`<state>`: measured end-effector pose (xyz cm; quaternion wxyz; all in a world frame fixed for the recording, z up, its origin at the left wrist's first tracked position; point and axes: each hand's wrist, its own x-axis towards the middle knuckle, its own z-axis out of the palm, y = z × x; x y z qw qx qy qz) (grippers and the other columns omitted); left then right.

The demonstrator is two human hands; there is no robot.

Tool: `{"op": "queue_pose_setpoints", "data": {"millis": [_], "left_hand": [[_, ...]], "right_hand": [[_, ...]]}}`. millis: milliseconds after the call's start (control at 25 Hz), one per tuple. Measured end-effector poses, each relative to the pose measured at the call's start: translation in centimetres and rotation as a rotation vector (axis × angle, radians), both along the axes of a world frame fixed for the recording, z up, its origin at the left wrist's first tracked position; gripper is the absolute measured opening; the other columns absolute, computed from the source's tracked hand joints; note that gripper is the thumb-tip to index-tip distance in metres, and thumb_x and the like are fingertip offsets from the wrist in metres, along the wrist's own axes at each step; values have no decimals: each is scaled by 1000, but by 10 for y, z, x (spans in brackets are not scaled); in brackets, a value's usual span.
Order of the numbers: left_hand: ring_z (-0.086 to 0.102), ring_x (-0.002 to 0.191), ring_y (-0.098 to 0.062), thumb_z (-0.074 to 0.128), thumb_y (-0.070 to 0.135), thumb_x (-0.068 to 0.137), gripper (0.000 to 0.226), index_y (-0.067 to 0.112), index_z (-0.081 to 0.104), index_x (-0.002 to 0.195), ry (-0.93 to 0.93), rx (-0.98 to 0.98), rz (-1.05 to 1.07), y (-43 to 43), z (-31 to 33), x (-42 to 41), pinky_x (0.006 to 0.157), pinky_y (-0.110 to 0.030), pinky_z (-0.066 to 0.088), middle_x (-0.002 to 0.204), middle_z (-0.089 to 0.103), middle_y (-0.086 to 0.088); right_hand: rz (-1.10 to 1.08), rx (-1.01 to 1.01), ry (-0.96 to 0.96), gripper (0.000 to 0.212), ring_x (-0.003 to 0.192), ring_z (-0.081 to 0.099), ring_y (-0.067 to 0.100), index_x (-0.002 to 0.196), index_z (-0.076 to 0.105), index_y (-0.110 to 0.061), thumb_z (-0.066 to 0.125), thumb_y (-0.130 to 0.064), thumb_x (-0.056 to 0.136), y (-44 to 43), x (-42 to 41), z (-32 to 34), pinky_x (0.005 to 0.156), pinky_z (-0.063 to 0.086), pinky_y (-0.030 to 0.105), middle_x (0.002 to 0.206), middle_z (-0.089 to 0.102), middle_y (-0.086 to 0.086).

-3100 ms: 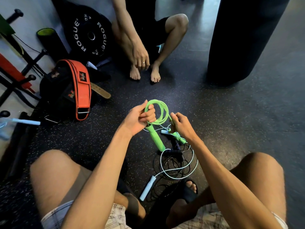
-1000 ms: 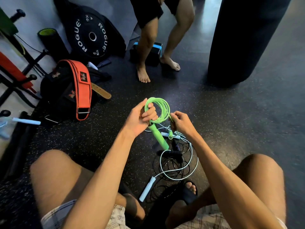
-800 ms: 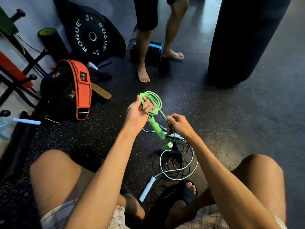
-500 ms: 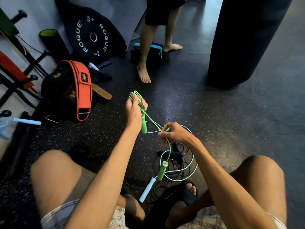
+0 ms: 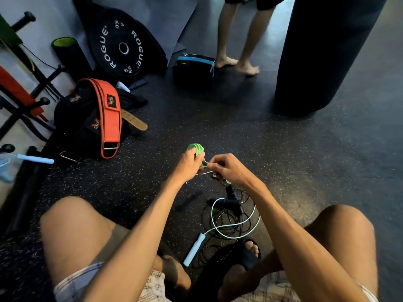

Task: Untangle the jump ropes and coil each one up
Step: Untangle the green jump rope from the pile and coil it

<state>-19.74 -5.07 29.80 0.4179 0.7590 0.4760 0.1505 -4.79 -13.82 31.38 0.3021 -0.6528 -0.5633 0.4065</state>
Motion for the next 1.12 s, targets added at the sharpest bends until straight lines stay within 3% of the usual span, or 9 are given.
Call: {"op": "queue_pose_setpoints", "data": {"millis": [80,200,360,480,680,840,920,1040,1120], "left_hand": [[61,65,-23,45,28,102,29,6,59,90,11,-155,-97,-2,-4,-5,59,-33,47,75,64,-9],[50,48,-17,38,19,105,29,6,58,88,-181,-537,-119,-13,-7,-11,47,-28,43,58,55,-7],[34,43,-11,31,22,105,40,7,57,80,-240,-727,-195,-19,-5,-15,45,-21,31,50,40,0],[24,39,-11,30,31,105,45,8,54,75,-269,-785,-255,-14,1,-22,47,-25,34,46,28,3],[16,36,-10,32,30,103,47,13,46,61,-465,-875,-181,-12,7,-27,45,-28,23,42,21,5],[14,33,-9,34,29,98,45,14,42,57,-647,-909,-48,-2,7,-36,44,-29,17,39,18,7],[14,33,-10,36,28,97,45,13,43,55,-689,-861,16,6,9,-44,45,-30,15,38,18,6],[14,33,-11,38,28,96,45,12,47,55,-710,-751,101,21,9,-60,48,-34,14,38,19,5],[14,34,-13,41,29,95,42,9,49,58,-733,-690,179,34,4,-76,50,-37,14,38,20,5]], "right_hand": [[-22,32,-56,21,54,47,7,84,70,-13,63,-28,95,3,3,-2,52,37,23,63,58,-4],[-87,85,-57,21,57,51,7,84,68,-14,74,-33,86,7,4,-7,53,41,25,67,63,-1],[-171,147,-22,29,62,52,8,85,62,-12,83,-30,77,9,0,-17,59,45,31,73,66,5],[-204,154,70,30,60,47,6,84,62,-8,83,-28,77,7,-3,-20,57,40,22,68,59,-3],[-243,148,212,21,62,42,9,78,61,-13,70,-28,90,10,-9,-20,58,35,25,66,51,-2],[-209,105,270,28,64,40,10,78,57,-16,56,-35,99,21,-16,-22,61,36,30,67,47,-4],[-196,47,317,38,70,43,12,82,59,-10,51,-44,99,35,-24,-27,68,37,34,72,49,0],[-155,-63,371,78,75,52,16,91,64,3,46,-72,88,58,-43,-35,75,43,37,80,60,5],[-120,-155,445,82,84,64,17,99,71,0,42,-75,87,76,-59,-41,85,50,36,90,72,4]]}}
